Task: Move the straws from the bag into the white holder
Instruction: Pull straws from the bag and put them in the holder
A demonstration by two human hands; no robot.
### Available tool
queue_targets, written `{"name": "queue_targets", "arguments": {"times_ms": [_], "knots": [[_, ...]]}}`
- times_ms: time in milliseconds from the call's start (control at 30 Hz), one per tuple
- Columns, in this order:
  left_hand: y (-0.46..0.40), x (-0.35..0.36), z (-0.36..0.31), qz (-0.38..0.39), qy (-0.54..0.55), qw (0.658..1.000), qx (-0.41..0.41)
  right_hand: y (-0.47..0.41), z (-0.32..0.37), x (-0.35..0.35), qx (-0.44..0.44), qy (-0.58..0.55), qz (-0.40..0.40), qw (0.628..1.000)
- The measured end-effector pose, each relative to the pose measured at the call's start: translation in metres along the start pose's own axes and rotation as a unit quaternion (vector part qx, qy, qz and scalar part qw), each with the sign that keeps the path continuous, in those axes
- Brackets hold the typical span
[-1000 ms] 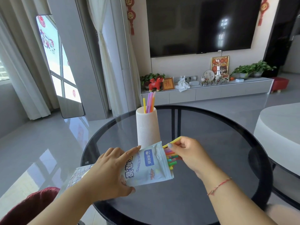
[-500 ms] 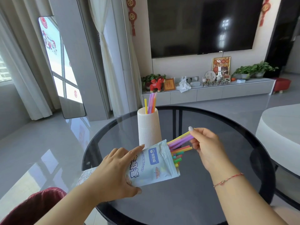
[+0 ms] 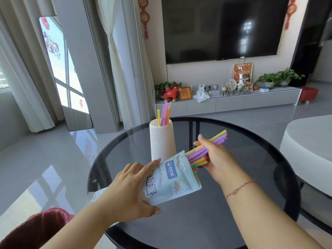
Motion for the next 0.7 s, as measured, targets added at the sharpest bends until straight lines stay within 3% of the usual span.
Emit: {"name": "queue_targets", "arguments": {"times_ms": [67, 267, 433, 600, 700], "knots": [[-0.001, 0.000, -0.003, 0.000, 0.000, 1.000, 0.004, 0.003, -0.008, 0.006, 0.020, 0.005, 0.008, 1.000], [0.006, 0.007, 0.004, 0.008, -0.001, 1.000, 0.001, -0.006, 0.020, -0.033, -0.033, -0.056, -0.133, 0.989], [0.001, 0.010, 0.000, 0.000, 0.008, 1.000, 0.003, -0.011, -0.012, 0.000, 0.036, 0.033, -0.044, 0.998], [-0.002, 0.015, -0.002, 0.006, 0.010, 1.000, 0.000, -0.018, 0.000, 0.003, -0.002, -0.095, -0.058, 0.994], [-0.005, 0.015, -0.002, 0.003, 0.005, 1.000, -0.001, -0.022, -0.007, -0.001, 0.017, -0.012, -0.061, 0.998]]}}
Point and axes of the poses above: each hand's wrist, its own y-axis away from the middle knuckle, its own x-axis out of the palm, z = x × y, the point moved 6 cm from there along -y, towards the middle knuckle, and after that the axes turned 13 degrees about z, right-handed, at the moved point
